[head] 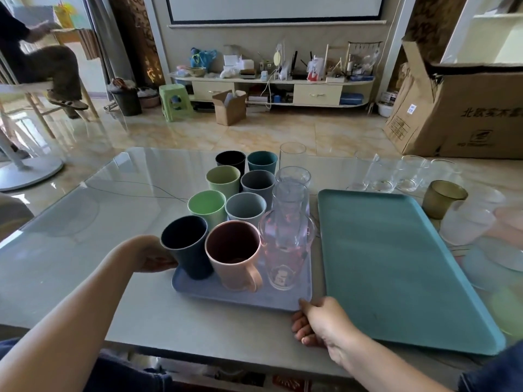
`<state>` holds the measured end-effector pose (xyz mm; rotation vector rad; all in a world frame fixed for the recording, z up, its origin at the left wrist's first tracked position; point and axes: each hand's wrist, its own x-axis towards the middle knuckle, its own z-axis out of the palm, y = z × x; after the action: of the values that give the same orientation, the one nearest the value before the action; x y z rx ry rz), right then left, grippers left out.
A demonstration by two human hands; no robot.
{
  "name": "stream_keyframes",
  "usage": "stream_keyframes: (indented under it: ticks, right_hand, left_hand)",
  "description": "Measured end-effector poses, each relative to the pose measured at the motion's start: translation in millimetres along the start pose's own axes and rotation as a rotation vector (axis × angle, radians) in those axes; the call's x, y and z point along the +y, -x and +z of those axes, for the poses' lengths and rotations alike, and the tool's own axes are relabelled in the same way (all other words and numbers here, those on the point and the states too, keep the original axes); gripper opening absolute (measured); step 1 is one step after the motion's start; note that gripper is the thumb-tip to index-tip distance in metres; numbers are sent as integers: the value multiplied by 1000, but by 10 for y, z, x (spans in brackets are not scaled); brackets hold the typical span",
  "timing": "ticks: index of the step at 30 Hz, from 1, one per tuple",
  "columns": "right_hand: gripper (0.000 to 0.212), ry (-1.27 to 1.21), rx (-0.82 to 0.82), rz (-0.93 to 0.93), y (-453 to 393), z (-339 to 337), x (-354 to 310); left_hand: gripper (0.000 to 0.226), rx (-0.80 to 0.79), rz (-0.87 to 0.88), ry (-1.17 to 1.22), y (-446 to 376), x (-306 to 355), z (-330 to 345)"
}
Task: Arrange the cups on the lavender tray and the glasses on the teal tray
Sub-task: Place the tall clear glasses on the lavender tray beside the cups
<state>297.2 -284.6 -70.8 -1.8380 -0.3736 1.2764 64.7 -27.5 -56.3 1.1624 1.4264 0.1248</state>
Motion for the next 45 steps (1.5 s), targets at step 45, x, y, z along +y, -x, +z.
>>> stream_keyframes:
  ticks: [45]
  right_hand:
    - [23,154,210,-233,15,-1840,-815]
  left_hand:
    - [30,859,914,-12,1071,1212,1476]
